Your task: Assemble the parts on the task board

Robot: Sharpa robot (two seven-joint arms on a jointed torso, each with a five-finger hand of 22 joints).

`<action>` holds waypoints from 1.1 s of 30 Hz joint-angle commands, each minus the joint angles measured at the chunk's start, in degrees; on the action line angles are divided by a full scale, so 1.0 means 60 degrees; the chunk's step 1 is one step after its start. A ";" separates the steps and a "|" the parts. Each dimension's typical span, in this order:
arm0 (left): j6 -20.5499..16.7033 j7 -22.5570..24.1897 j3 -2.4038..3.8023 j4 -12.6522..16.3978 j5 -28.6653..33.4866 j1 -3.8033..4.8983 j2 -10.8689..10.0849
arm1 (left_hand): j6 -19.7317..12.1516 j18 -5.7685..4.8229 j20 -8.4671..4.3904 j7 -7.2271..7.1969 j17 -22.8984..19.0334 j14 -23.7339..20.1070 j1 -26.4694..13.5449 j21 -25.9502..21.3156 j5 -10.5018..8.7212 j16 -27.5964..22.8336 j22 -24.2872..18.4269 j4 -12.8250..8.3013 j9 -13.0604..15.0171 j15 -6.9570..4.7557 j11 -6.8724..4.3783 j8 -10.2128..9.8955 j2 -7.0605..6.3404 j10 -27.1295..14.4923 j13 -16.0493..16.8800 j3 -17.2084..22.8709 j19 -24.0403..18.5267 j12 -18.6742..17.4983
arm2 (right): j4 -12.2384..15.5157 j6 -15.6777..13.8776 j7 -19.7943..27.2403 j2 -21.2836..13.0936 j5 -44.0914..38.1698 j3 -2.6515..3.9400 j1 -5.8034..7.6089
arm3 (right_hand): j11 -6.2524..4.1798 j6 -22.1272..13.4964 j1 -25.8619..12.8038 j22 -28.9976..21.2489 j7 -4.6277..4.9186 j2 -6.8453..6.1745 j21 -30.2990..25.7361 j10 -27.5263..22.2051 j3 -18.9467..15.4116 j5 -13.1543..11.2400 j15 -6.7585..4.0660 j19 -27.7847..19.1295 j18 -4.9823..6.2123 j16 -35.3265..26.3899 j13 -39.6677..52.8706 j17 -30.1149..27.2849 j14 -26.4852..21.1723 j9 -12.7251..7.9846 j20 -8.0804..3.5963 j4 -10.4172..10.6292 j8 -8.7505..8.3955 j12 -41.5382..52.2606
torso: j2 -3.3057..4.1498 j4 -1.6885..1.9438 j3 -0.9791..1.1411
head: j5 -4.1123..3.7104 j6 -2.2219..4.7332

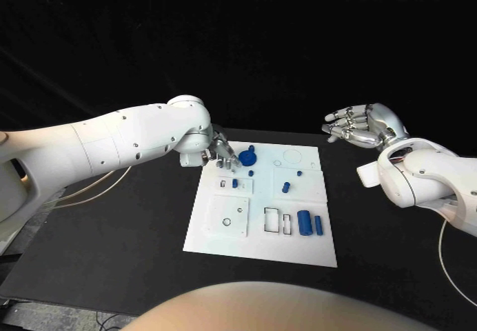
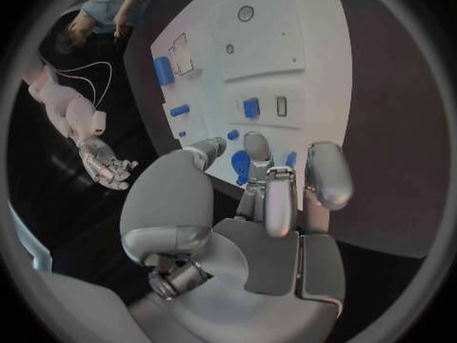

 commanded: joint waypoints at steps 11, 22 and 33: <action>-0.0063 0.0410 0.0054 -0.1275 -0.0235 0.0284 0.0431 | -0.0120 -0.0066 0.0173 0.0111 0.1721 0.0854 0.0286 -0.0026 -0.0053 0.0064 0.1132 0.0200 -0.0377 0.0124 0.0141 -0.0347 0.0048 0.0053 0.0125 -0.0248 0.0004 0.0167 | -0.0031 0.0179 0.0018 0.0033 -0.0080 0.0001 -0.0006 | 0.0051 -0.0041 -0.0053 -0.0022 0.0022 0.0042 -0.0063 -0.0007 0.0020 0.0030 0.0025 -0.0012 0.0103 -0.0061 -0.0021 0.0009 -0.0063 -0.0011 0.0083 -0.0056 0.0008 -0.0043 | 0.0026 -0.0010 -0.0002 | -0.0009 0.0001; 0.0578 0.0430 -0.0006 -0.2269 -0.0358 0.0251 0.0960 | 0.0025 -0.0055 0.0186 0.0094 0.1729 0.0855 0.0397 -0.0057 -0.0139 0.0070 0.1130 0.0269 -0.0439 0.0123 0.0131 -0.0315 0.0115 0.0024 0.0110 -0.0314 -0.0006 0.0162 | -0.0017 0.0183 0.0011 0.0039 -0.0091 0.0001 -0.0006 | 0.0051 -0.0037 -0.0054 -0.0035 0.0023 0.0053 -0.0069 0.0002 0.0021 0.0032 0.0025 -0.0009 0.0105 -0.0076 -0.0028 0.0010 -0.0058 -0.0010 0.0086 -0.0060 0.0013 -0.0047 | 0.0024 -0.0009 -0.0018 | -0.0010 0.0001; 0.0719 0.0486 -0.0046 -0.2829 -0.0554 0.0195 0.1150 | 0.0030 -0.0054 0.0187 0.0095 0.1743 0.0857 0.0422 -0.0062 -0.0156 0.0076 0.1130 0.0276 -0.0454 0.0122 0.0130 -0.0320 0.0128 0.0011 0.0103 -0.0320 -0.0008 0.0156 | -0.0022 0.0182 0.0014 0.0049 -0.0100 0.0001 -0.0006 | 0.0051 -0.0037 -0.0054 -0.0035 0.0023 0.0053 -0.0069 0.0002 0.0021 0.0032 0.0025 -0.0009 0.0105 -0.0076 -0.0028 0.0010 -0.0058 -0.0010 0.0086 -0.0060 0.0013 -0.0047 | 0.0012 0.0005 -0.0021 | 0.0013 0.0001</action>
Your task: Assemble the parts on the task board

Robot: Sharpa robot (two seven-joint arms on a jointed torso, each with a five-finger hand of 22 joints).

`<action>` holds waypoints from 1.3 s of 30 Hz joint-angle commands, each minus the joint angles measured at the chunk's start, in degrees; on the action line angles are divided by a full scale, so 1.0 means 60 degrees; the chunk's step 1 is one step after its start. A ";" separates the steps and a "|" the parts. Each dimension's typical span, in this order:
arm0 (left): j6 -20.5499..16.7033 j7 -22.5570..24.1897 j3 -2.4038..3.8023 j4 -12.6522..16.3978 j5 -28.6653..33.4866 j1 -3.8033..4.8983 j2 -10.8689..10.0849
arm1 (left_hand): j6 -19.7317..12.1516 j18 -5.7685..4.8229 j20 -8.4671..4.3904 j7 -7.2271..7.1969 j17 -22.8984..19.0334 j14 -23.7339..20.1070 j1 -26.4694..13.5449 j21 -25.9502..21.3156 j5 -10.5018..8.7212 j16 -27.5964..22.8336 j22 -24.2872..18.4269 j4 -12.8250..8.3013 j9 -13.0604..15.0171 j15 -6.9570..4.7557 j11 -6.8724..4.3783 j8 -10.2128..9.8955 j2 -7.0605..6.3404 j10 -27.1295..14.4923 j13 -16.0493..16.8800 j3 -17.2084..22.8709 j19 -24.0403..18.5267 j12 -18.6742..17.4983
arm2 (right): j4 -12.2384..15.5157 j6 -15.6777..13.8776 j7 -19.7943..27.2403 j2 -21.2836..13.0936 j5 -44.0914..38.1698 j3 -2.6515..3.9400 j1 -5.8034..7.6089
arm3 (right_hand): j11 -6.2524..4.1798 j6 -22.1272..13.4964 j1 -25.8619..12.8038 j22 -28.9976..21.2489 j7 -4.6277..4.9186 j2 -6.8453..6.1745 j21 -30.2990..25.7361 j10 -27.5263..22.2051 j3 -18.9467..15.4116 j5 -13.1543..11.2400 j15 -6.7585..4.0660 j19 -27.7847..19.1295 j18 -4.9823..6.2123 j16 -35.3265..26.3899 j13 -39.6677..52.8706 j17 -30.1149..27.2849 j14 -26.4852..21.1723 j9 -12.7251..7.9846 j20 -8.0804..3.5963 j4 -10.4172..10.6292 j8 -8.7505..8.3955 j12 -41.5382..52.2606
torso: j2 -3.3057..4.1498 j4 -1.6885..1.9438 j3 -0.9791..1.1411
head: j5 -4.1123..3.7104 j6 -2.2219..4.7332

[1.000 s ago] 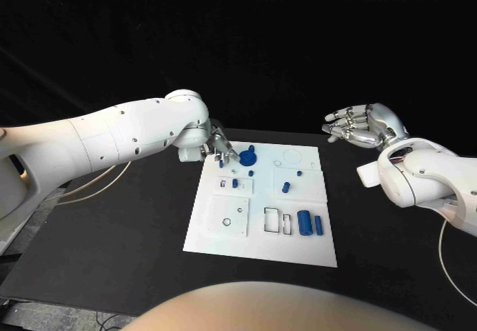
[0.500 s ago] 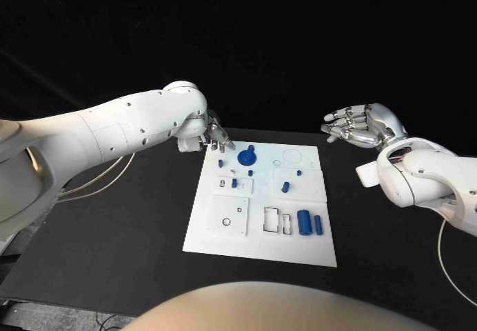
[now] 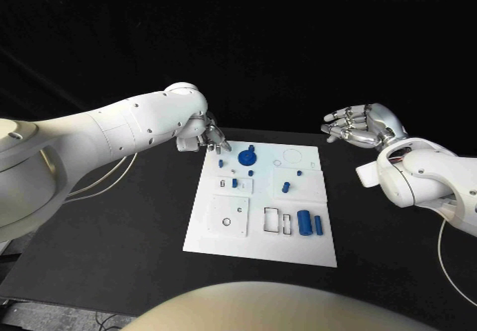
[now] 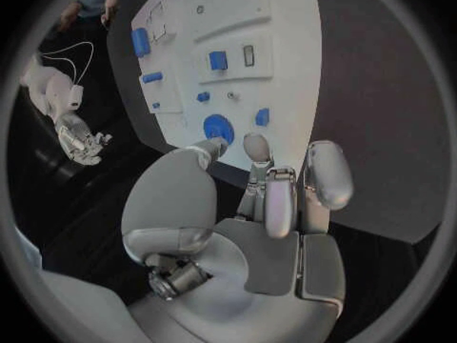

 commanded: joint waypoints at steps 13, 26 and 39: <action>0.0532 0.0132 -0.0005 -0.0403 -0.0186 -0.0132 0.0187 | 0.0094 -0.0051 0.0077 0.0012 0.1755 0.0843 0.0189 -0.0074 -0.0142 0.0044 0.1133 0.0026 -0.0069 0.0080 0.0066 -0.0027 0.0032 -0.0067 -0.0026 -0.0084 -0.0031 0.0003 | -0.0003 0.0144 0.0026 0.0027 -0.0101 0.0001 -0.0004 | 0.0052 -0.0037 -0.0059 -0.0029 0.0025 0.0062 -0.0042 0.0012 0.0019 0.0034 0.0026 -0.0005 0.0108 -0.0042 -0.0021 0.0016 -0.0049 -0.0010 0.0090 -0.0068 0.0017 -0.0056 | -0.0010 0.0004 0.0011 | 0.0046 0.0001; 0.0561 0.0232 -0.0035 -0.0682 -0.0055 -0.0321 0.0353 | 0.0177 -0.0052 0.0078 -0.0003 0.1764 0.0845 0.0379 -0.0063 -0.0136 0.0049 0.1148 0.0005 -0.0133 0.0074 0.0054 -0.0022 0.0131 -0.0067 0.0015 -0.0067 -0.0023 0.0039 | -0.0006 0.0148 0.0024 0.0036 -0.0109 0.0001 -0.0006 | 0.0052 -0.0036 -0.0059 -0.0030 0.0025 0.0064 -0.0043 0.0013 0.0020 0.0035 0.0026 -0.0004 0.0108 -0.0043 -0.0022 0.0017 -0.0048 -0.0010 0.0090 -0.0068 0.0017 -0.0056 | -0.0001 0.0002 0.0018 | 0.0030 0.0001; 0.0627 0.0255 -0.0061 -0.0735 0.0018 -0.0352 0.0383 | 0.0311 -0.0050 0.0068 -0.0037 0.1771 0.0846 0.0611 -0.0070 -0.0269 0.0053 0.1160 -0.0033 -0.0205 0.0056 0.0027 0.0010 0.0234 -0.0081 0.0005 -0.0030 -0.0021 0.0043 | -0.0022 0.0150 0.0025 0.0048 -0.0110 0.0001 -0.0012 | 0.0049 -0.0027 -0.0061 -0.0047 0.0022 0.0082 -0.0048 0.0029 0.0024 0.0039 0.0025 0.0003 0.0111 -0.0061 -0.0031 0.0021 -0.0036 -0.0007 0.0092 -0.0072 0.0025 -0.0060 | -0.0017 0.0014 0.0029 | 0.0028 0.0001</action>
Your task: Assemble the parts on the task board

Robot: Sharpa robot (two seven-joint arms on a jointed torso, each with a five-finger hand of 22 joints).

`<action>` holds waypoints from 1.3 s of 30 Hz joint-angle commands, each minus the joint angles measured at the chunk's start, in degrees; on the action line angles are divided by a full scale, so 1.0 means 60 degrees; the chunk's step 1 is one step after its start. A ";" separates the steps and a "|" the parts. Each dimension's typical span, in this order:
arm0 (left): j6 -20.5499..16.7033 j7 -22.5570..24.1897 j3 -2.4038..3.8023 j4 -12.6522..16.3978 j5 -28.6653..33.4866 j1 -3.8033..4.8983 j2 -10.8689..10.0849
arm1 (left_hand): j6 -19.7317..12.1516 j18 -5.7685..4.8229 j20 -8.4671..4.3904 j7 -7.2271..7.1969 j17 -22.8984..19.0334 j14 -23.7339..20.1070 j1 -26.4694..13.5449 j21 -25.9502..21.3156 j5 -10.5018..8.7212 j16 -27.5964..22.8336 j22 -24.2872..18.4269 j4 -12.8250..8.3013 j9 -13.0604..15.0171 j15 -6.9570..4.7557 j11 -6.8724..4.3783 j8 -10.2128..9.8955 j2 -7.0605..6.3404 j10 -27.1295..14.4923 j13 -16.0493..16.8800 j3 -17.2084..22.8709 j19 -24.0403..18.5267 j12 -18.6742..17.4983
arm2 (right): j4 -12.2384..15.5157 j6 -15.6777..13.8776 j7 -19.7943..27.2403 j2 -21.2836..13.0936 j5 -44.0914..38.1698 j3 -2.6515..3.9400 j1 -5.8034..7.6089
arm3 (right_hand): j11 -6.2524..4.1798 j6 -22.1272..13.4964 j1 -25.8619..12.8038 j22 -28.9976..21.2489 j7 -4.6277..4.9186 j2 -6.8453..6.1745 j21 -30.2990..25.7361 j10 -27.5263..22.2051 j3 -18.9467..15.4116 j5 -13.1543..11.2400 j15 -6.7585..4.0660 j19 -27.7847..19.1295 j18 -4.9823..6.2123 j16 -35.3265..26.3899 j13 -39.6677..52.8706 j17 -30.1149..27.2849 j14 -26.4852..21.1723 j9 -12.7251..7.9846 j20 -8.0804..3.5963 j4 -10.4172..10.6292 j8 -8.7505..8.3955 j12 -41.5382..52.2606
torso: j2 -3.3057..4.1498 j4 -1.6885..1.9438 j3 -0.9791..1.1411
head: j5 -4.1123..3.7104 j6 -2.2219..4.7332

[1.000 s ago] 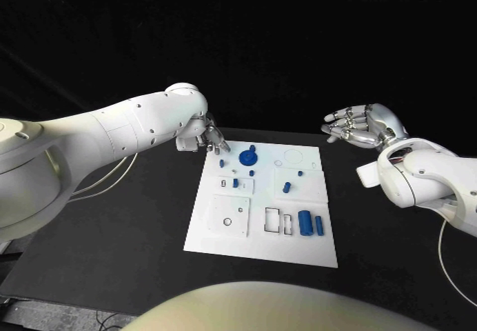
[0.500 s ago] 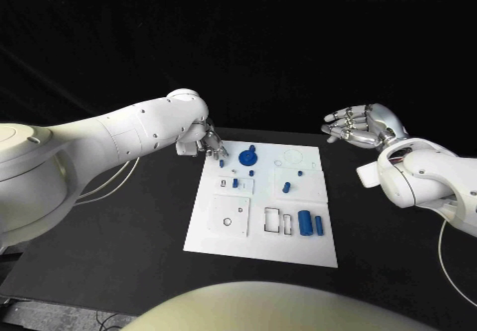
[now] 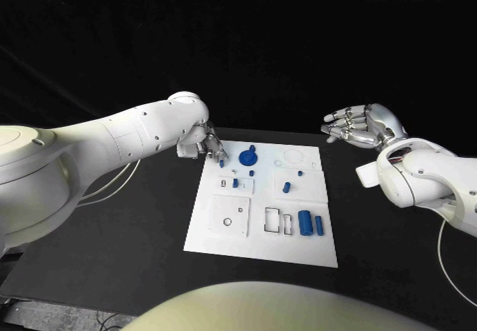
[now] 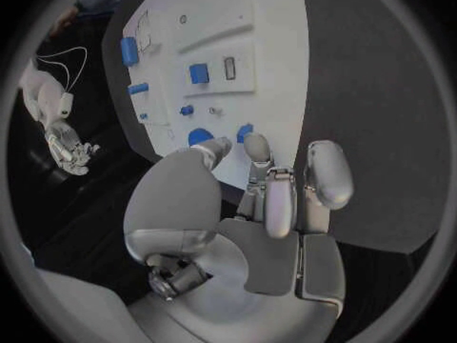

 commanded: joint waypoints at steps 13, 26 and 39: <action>0.0175 0.0152 -0.0010 -0.0027 0.0195 -0.0002 0.0068 | 0.0224 -0.0050 0.0017 -0.0072 0.1771 0.0848 0.0568 -0.0047 -0.0601 0.0059 0.1184 -0.0218 -0.0139 0.0019 -0.0057 0.0085 0.0269 -0.0040 0.0000 0.0314 0.0008 0.0056 | 0.0001 0.0140 0.0030 0.0014 -0.0104 0.0001 -0.0010 | 0.0049 -0.0029 -0.0061 -0.0027 0.0023 0.0082 -0.0048 0.0028 -0.0003 0.0039 0.0025 0.0003 0.0111 -0.0061 -0.0019 0.0015 -0.0036 -0.0008 0.0092 -0.0046 0.0025 -0.0061 | 0.0001 -0.0005 -0.0010 | 0.0000 0.0001; 0.0217 0.0163 -0.0031 -0.0080 0.0206 -0.0006 0.0104 | 0.0274 -0.0054 0.0010 -0.0095 0.1781 0.0850 0.0662 -0.0035 -0.0646 0.0064 0.1196 -0.0274 -0.0157 0.0013 -0.0068 0.0119 0.0306 -0.0021 0.0020 0.0406 0.0016 0.0073 | -0.0005 0.0146 0.0029 0.0023 -0.0104 0.0001 -0.0012 | 0.0047 -0.0022 -0.0068 -0.0042 0.0021 0.0094 -0.0053 0.0042 -0.0003 0.0041 0.0023 0.0010 0.0113 -0.0077 -0.0028 0.0019 -0.0025 -0.0006 0.0093 -0.0047 0.0030 -0.0065 | -0.0001 -0.0011 -0.0012 | -0.0003 0.0001; 0.0254 0.0120 -0.0041 -0.0154 0.0246 -0.0007 0.0118 | 0.0396 -0.0052 -0.0055 -0.0216 0.1778 0.0851 0.1222 -0.0070 -0.0889 0.0065 0.1234 -0.0917 -0.0167 -0.0057 -0.0152 0.0401 0.0543 0.0047 -0.0008 0.1367 0.0026 0.0044 | -0.0005 0.0149 0.0026 0.0022 -0.0104 0.0001 -0.0012 | 0.0045 -0.0018 -0.0078 -0.0054 0.0019 0.0100 -0.0056 0.0054 -0.0006 0.0040 0.0022 0.0015 0.0114 -0.0089 -0.0035 0.0023 -0.0016 -0.0005 0.0093 -0.0047 0.0035 -0.0067 | -0.0008 -0.0009 -0.0007 | -0.0010 0.0001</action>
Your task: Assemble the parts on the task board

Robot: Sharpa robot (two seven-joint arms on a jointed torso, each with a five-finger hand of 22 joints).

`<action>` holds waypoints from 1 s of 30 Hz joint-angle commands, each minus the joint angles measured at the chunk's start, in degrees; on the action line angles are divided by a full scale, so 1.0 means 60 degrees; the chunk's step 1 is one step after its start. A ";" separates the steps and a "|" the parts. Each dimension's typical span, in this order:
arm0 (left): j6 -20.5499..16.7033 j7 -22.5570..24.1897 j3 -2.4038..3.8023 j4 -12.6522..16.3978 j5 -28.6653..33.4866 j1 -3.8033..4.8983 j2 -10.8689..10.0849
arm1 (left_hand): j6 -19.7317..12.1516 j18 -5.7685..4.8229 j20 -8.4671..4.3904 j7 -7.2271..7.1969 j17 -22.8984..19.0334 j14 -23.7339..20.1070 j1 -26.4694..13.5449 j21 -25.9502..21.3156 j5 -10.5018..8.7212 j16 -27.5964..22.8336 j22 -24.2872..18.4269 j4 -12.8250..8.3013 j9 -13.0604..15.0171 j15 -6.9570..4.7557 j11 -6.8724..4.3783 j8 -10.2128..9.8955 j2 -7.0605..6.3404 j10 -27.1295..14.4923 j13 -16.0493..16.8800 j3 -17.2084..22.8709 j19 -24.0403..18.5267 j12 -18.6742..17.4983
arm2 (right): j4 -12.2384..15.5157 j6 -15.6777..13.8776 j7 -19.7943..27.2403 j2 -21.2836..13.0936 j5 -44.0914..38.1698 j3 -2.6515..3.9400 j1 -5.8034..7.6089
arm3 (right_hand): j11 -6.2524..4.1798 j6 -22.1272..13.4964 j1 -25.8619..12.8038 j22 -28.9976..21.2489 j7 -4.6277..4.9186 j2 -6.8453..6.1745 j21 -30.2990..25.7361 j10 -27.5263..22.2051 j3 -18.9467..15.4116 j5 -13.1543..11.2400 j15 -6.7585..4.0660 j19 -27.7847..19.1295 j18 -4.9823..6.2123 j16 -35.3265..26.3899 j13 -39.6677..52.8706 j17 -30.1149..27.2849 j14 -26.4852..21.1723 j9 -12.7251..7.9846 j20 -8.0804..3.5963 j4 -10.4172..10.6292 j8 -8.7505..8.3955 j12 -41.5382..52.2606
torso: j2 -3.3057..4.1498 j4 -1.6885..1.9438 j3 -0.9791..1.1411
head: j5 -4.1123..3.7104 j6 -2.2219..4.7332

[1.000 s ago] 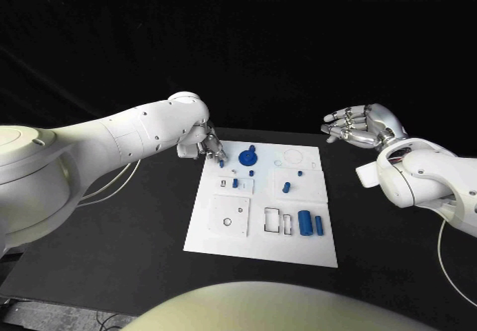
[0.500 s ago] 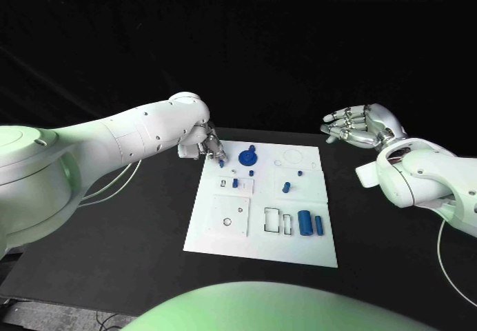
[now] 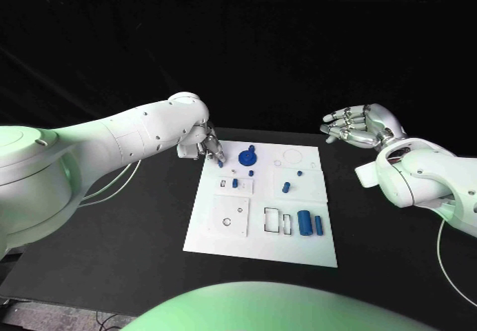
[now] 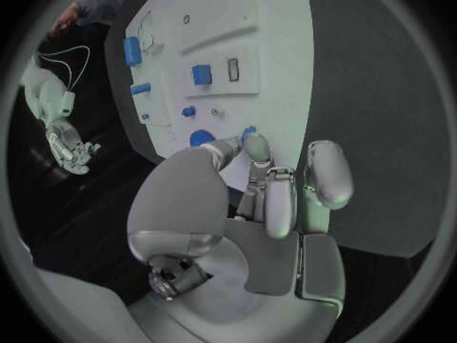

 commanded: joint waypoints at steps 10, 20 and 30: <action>0.0117 0.0169 -0.0004 0.0021 0.0176 -0.0002 0.0009 | -0.0010 -0.0060 -0.0042 0.0019 0.1805 0.0859 0.0003 -0.0086 0.1040 0.0044 0.1324 -0.1280 0.0571 -0.0030 -0.0030 0.0902 -0.0071 0.0375 -0.0031 0.1631 0.0048 -0.0077 | 0.0001 0.0136 0.0033 0.0010 -0.0100 0.0001 -0.0005 | 0.0044 -0.0015 -0.0034 -0.0018 0.0019 0.0055 -0.0059 0.0062 -0.0007 0.0041 0.0021 -0.0014 0.0114 -0.0045 -0.0022 0.0017 -0.0008 -0.0004 0.0059 -0.0048 0.0038 -0.0036 | -0.0011 -0.0009 0.0010 | 0.0011 0.0001; -0.0519 0.0297 0.0003 0.0473 0.0678 0.0000 -0.0306 | 0.0101 -0.0067 -0.0071 -0.0015 0.1844 0.0868 -0.0397 -0.0030 0.2040 0.0065 0.1408 -0.1714 0.0887 -0.0065 -0.0071 0.1240 -0.0172 0.0596 0.0068 0.2088 0.0088 -0.0039 | 0.0005 0.0123 0.0037 -0.0005 -0.0100 0.0001 -0.0005 | 0.0044 -0.0015 -0.0034 -0.0018 0.0019 0.0055 -0.0059 0.0062 -0.0007 0.0041 0.0021 -0.0014 0.0114 -0.0045 -0.0022 0.0017 -0.0008 -0.0004 0.0059 -0.0048 0.0038 -0.0036 | -0.0025 0.0021 0.0010 | 0.0039 0.0001; -0.1379 0.0527 0.0056 0.2200 0.1052 0.0006 -0.1402 | 0.0240 -0.0079 -0.0108 -0.0061 0.1916 0.0882 -0.0579 0.0043 0.2669 0.0096 0.1469 -0.1930 0.1005 -0.0104 -0.0114 0.1354 -0.0260 0.0764 0.0193 0.2191 0.0129 0.0038 | -0.0002 0.0122 0.0038 -0.0042 -0.0096 0.0001 -0.0014 | 0.0044 -0.0015 -0.0034 -0.0018 0.0019 0.0055 -0.0059 0.0062 -0.0007 0.0041 0.0021 -0.0014 0.0114 -0.0045 -0.0022 0.0017 -0.0008 -0.0004 0.0059 -0.0048 0.0038 -0.0036 | -0.0043 0.0030 0.0011 | 0.0054 0.0001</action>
